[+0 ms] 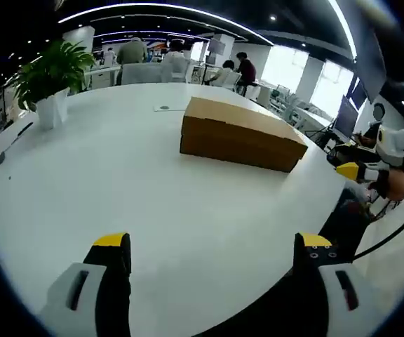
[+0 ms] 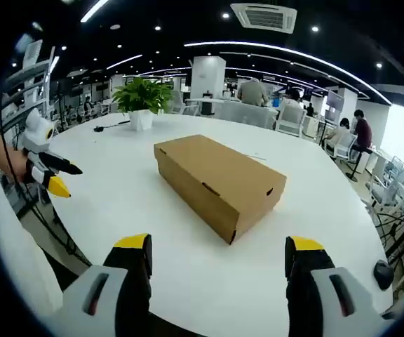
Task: Operate the shoe box by opening the lid, removing the specified soft item, and placing it in the target area until the item is outside and the box remains undamaged.
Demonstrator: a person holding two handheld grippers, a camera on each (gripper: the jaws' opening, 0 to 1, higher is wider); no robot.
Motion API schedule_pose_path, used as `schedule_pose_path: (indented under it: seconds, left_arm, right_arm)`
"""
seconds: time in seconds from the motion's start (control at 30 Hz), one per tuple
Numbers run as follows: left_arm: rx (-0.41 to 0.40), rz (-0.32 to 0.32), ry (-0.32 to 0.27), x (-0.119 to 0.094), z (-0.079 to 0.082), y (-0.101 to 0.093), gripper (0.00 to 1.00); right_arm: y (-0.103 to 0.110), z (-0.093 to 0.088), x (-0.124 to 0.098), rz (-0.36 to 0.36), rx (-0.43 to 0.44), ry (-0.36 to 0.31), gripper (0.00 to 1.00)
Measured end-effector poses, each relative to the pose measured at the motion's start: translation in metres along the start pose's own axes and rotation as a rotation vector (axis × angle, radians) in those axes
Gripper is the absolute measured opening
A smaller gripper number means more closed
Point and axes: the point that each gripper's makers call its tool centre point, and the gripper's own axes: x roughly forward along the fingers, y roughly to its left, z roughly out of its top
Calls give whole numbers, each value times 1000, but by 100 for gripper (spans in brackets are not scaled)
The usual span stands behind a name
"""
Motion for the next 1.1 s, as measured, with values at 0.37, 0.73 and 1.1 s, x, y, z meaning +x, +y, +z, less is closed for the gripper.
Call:
schedule_pose_path:
  seconds: [0.37,0.73,1.1]
  left_arm:
    - [52,23,51,12,-1,7,96]
    - [30,31,67,14,-12,7,98]
    - [49,43,91,15,-17,1,99]
  right_arm:
    - [-4,-3,-4,-4,112,-25,80]
    - [1,-5,-2,-8,7,-39,79]
    - [10,-11,7,40,22,-31,70]
